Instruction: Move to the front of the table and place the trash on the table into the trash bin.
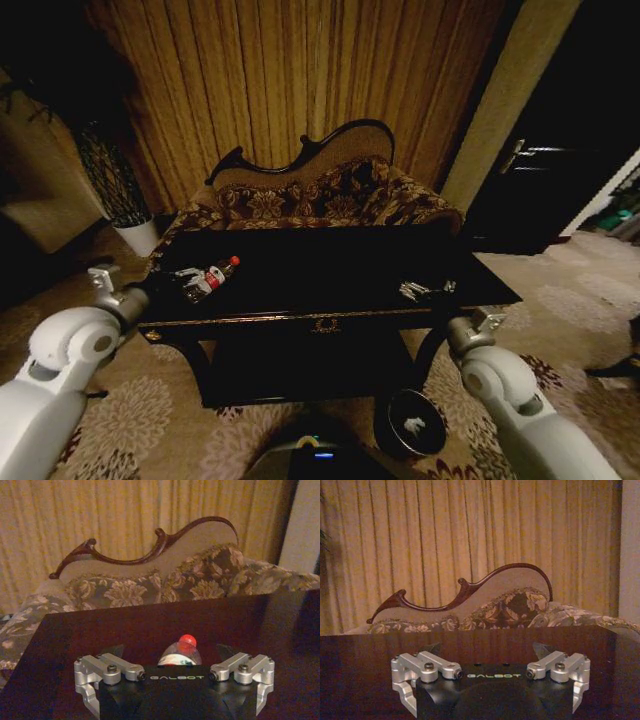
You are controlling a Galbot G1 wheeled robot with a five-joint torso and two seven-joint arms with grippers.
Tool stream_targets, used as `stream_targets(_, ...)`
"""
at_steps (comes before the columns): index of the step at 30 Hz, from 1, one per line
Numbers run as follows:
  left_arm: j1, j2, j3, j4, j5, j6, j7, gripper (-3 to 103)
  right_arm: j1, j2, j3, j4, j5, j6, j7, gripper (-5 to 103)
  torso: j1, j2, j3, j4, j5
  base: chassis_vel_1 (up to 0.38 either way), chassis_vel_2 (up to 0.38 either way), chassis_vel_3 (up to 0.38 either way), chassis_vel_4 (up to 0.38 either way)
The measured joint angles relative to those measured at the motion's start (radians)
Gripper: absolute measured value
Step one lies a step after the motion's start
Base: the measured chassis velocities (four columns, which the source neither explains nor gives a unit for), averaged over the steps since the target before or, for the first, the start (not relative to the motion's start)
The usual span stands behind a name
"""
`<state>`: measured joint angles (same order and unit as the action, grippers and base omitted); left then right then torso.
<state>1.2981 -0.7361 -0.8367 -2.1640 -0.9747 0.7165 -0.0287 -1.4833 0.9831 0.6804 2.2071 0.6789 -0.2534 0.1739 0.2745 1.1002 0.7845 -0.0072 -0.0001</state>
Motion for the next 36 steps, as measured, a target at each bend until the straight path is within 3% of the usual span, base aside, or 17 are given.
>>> stream_targets(4, -0.007, 0.015, 0.01, 0.019, 0.016, 0.003, 0.027, 100, 0.007, -0.002, -0.005, -0.011, 0.0, 0.0, 0.012, 100, 0.0, 0.0, 0.0, -0.0001, 0.0002, 0.0, 0.0, 0.0, 0.0)
stream_targets(19, -0.003, -0.008, 0.061, 0.08, 0.09, -0.001, 0.035, 100, 0.018, -0.007, -0.008, -0.037, -0.001, 0.01, 0.014, 100, 0.0, 0.0, 0.0, -0.0001, 0.0, 0.0, 0.0, 0.0, 0.0)
stream_targets(36, 0.001, -0.008, 0.087, 0.079, 0.093, -0.003, 0.044, 100, 0.038, -0.014, -0.009, -0.049, 0.0, 0.048, 0.015, 100, 0.0, 0.0, 0.0, -0.0001, 0.0001, 0.0, 0.0, 0.0, 0.0)
